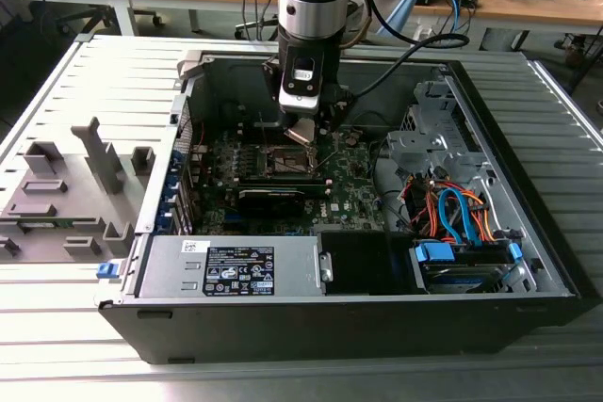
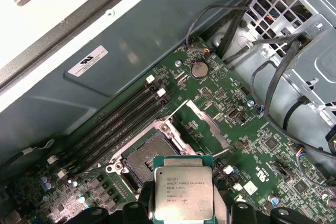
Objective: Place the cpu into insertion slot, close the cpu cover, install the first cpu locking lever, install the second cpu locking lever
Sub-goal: 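Place the cpu into insertion slot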
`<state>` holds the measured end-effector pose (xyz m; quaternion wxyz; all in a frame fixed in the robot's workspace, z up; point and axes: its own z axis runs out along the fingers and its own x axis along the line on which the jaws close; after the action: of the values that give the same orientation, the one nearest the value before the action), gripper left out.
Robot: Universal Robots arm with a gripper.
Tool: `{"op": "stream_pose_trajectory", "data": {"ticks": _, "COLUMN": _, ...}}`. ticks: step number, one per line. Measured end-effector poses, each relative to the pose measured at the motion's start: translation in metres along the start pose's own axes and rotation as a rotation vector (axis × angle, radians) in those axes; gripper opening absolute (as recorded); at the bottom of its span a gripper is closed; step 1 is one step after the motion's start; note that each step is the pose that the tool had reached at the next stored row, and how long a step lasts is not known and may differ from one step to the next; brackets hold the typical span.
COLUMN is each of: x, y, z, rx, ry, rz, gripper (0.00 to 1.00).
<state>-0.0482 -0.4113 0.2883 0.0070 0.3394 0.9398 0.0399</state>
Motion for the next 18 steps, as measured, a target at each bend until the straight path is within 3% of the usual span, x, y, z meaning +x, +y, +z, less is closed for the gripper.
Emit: {"op": "stream_pose_trajectory", "data": {"ticks": 18, "x": 0.0000, "y": 0.0000, "z": 0.0000, "rx": -0.0002, "ry": -0.0011, "rz": 0.014, "gripper": 0.54}}
